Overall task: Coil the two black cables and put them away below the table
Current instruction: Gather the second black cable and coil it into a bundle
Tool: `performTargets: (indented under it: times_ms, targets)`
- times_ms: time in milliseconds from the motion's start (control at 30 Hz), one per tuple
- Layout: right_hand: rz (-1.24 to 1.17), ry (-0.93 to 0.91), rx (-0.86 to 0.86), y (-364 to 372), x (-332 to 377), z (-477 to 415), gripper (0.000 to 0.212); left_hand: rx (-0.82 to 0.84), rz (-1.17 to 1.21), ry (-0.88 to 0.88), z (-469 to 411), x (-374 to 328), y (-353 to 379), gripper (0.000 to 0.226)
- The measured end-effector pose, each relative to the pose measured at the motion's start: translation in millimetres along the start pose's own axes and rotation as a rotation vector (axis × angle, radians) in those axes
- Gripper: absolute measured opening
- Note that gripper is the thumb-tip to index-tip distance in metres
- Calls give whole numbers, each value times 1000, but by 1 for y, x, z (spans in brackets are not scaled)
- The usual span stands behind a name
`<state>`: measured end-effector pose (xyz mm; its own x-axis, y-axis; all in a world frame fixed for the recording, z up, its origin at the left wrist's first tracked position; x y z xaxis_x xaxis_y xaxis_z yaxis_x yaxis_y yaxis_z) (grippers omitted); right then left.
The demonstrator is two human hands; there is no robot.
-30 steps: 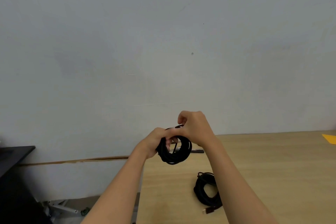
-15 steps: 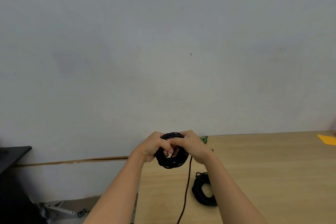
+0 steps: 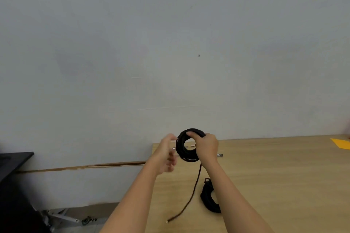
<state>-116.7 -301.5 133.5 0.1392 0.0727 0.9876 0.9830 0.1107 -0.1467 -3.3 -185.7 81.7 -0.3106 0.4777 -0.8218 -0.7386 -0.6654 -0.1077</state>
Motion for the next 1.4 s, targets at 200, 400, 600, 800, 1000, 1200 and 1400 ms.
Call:
performTargets:
  times_ms: [200,400,600,800,1000,1200,1400]
  targets:
    - [-280,142,-169,-11,4,4,40,280,450,-403,11,46,60,85]
    - [-423,286,-231,-18,-7,8,43,63,938,-166,-5,1,41,27]
    - [-191,130,-192,-22,-3,2,43,-185,643,160,-1,-23,4,31]
    - [18,78,90,7,-7,8,38,-56,452,133,3,-30,11,52]
    - [72,172,287,26,-22,16,25,168,187,147,0,-20,26,42]
    - [-73,327,588,41,-49,39,31,128,-7,58,2,-16,21,26]
    - [49,305,815,48,-57,55,33,151,-263,10,-5,-8,10,31]
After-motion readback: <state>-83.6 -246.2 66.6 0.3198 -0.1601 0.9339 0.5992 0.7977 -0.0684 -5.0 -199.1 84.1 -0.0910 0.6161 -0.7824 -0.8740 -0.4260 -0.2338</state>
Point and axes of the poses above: each hand's wrist, its own z-axis away from the middle knuckle, its own y-axis out of the palm, x = y × z, the point moved 10 cm from there along -z, towards the middle knuckle, and after that the axes turned 10 degrees about -x, right-handed, at the moved point
